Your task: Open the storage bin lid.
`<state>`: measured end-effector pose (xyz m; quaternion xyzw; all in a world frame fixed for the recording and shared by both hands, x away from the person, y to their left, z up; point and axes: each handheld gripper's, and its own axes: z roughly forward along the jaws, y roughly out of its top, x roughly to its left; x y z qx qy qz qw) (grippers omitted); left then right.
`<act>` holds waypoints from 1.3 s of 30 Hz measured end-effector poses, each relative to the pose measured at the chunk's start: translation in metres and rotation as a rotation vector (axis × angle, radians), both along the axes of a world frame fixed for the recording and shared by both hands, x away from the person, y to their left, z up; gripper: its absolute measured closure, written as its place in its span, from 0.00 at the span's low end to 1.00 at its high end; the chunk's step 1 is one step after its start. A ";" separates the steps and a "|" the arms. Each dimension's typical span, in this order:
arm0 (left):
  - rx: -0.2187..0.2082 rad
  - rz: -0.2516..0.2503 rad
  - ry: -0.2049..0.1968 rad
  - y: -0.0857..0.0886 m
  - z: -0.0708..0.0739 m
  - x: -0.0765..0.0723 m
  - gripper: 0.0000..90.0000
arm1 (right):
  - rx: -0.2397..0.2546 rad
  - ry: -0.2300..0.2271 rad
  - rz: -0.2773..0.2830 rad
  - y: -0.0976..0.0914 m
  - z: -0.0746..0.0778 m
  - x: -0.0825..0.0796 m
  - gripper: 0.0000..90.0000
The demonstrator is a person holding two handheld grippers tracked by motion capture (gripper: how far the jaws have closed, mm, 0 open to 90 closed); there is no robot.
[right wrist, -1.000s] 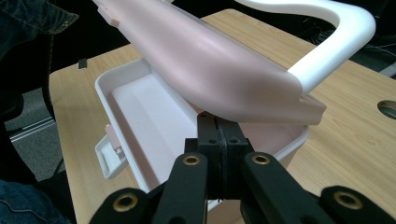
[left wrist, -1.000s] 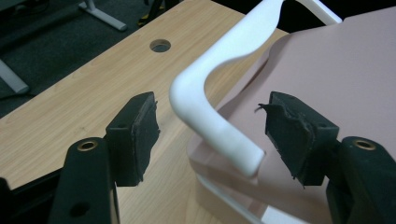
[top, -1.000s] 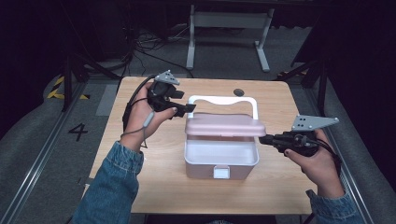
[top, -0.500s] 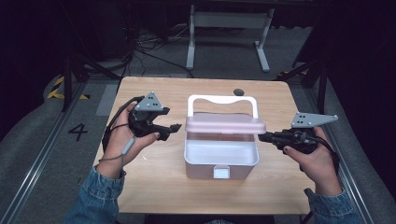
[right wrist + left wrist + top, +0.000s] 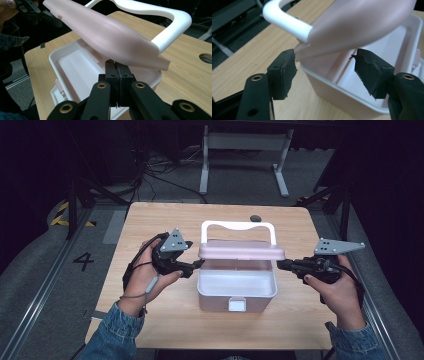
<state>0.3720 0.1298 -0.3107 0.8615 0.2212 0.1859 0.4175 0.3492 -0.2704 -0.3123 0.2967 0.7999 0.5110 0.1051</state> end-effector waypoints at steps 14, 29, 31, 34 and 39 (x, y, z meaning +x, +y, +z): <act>-0.017 -0.038 -0.087 -0.020 0.009 0.004 0.50 | 0.017 0.009 -0.018 -0.005 0.001 -0.002 0.98; -0.050 -0.055 -0.087 -0.019 0.018 0.013 0.59 | 0.026 0.015 -0.039 -0.014 0.002 -0.009 0.92; -0.060 -0.061 -0.079 -0.019 0.019 0.015 0.59 | 0.025 0.016 -0.046 -0.017 0.002 -0.011 0.91; -0.078 -0.064 -0.071 -0.018 0.022 0.019 0.61 | 0.021 0.020 -0.057 -0.020 0.001 -0.012 0.91; -0.109 -0.037 -0.084 -0.017 0.027 0.025 0.62 | 0.019 0.023 -0.073 -0.024 0.000 -0.015 0.89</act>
